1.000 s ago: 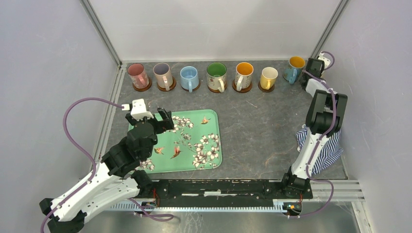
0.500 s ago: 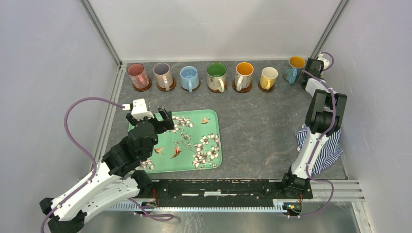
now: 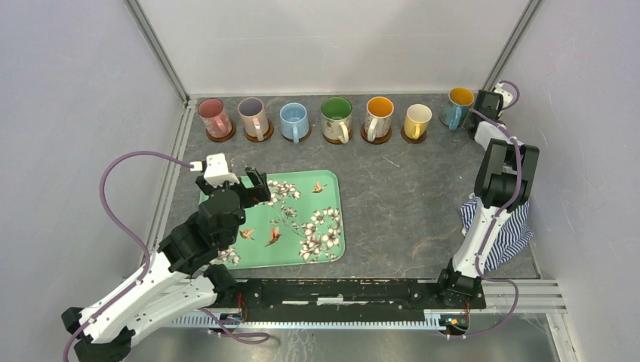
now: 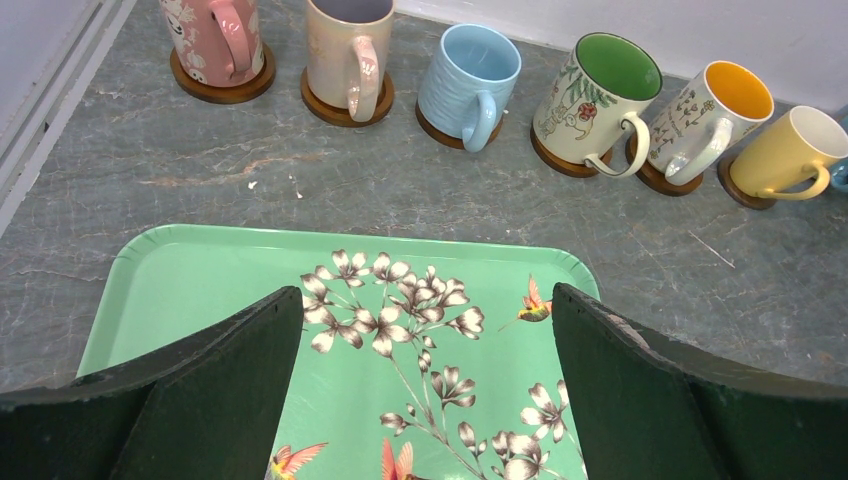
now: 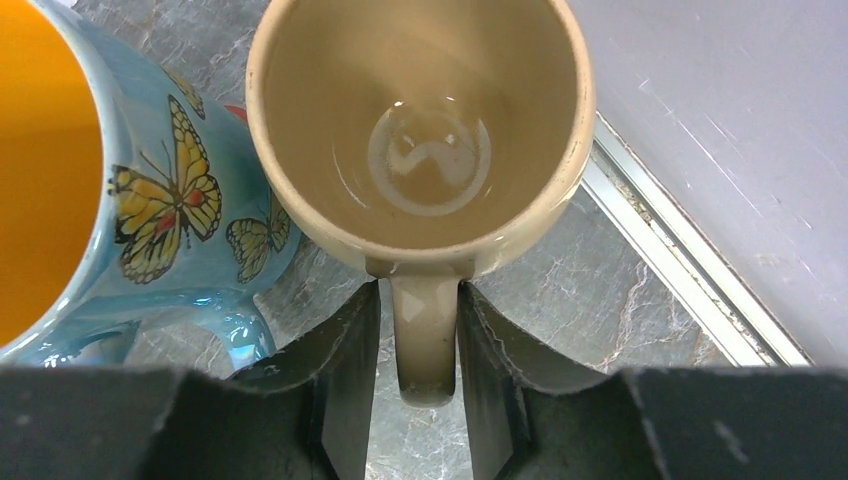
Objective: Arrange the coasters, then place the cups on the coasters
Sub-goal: Place the cup on the coaster, then reset both arms
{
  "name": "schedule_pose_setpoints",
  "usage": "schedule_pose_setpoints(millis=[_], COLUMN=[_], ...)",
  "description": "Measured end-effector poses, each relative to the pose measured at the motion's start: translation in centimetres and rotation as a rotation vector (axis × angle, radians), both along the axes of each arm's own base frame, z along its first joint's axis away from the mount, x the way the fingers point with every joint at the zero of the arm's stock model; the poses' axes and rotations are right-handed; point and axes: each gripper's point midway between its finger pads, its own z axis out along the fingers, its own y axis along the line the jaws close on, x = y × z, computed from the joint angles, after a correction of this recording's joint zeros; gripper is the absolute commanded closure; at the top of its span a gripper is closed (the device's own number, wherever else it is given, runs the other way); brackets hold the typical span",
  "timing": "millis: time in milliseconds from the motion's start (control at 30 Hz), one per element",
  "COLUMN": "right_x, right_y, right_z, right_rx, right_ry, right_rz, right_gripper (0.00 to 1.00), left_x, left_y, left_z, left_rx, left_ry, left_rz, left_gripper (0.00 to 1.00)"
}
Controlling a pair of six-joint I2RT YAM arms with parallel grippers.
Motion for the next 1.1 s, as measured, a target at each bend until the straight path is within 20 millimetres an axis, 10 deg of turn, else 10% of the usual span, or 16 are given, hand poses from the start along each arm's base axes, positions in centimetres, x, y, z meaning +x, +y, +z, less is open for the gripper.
schedule_pose_setpoints(millis=[600,1100], right_x=[-3.1,-11.6], right_y=[1.2,9.1], right_z=[4.4,11.1], right_rx=[0.025,0.028], right_ry=[-0.084,-0.234], right_rz=[-0.026,0.113], right_gripper=[0.02,0.02], left_x=[-0.1,0.8], left_y=[0.0,-2.6], left_z=[0.1,-1.1], left_rx=[-0.006,0.041], left_ry=[-0.004,0.071], left_rz=[-0.003,-0.074], left_gripper=[0.0,0.0])
